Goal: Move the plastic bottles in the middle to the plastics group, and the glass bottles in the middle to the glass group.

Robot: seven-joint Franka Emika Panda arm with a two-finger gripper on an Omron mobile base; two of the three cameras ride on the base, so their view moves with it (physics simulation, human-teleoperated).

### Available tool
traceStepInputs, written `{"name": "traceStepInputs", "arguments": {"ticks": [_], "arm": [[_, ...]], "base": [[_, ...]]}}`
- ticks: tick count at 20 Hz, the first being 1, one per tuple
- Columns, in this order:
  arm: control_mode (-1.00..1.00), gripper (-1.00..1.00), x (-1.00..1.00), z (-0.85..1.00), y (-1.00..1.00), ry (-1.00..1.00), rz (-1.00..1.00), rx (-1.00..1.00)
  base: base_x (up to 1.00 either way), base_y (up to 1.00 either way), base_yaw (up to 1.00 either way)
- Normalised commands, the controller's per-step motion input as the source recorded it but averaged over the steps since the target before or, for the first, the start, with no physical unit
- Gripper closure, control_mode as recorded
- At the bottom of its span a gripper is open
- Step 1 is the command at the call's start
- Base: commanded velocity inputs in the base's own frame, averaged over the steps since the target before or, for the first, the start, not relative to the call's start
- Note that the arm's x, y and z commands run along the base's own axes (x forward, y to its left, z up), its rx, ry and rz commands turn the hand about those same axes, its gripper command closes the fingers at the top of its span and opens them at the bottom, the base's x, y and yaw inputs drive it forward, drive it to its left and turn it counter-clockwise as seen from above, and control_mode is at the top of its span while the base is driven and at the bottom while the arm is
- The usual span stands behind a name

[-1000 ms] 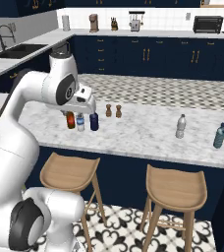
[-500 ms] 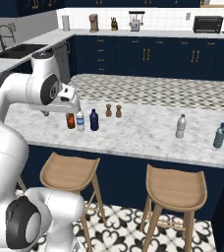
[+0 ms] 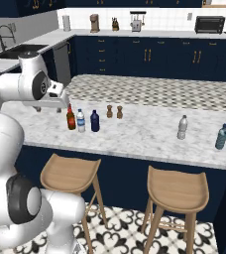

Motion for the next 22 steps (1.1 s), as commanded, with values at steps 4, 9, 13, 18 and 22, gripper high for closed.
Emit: {"name": "traceStepInputs", "arguments": {"ticks": [4, 9, 13, 18, 22], "arm": [[-1.00, -1.00, 0.67, -0.07, 0.09, -0.05, -0.02, 0.00], [-1.00, -1.00, 0.89, -0.23, 0.17, -0.04, 0.00, 0.00], [-1.00, -1.00, 0.82, -0.43, 0.29, -0.07, -0.01, 0.00], [-1.00, -1.00, 0.45, -0.45, 0.12, -0.06, -0.02, -0.01], [-1.00, -1.00, 0.41, -0.43, 0.22, -0.16, -0.06, 0.00]], "base": [[0.00, 0.00, 0.00], [0.00, 0.00, 0.00], [0.00, 0.00, 0.00], [0.00, 0.00, 0.00], [0.00, 0.00, 0.00]]}}
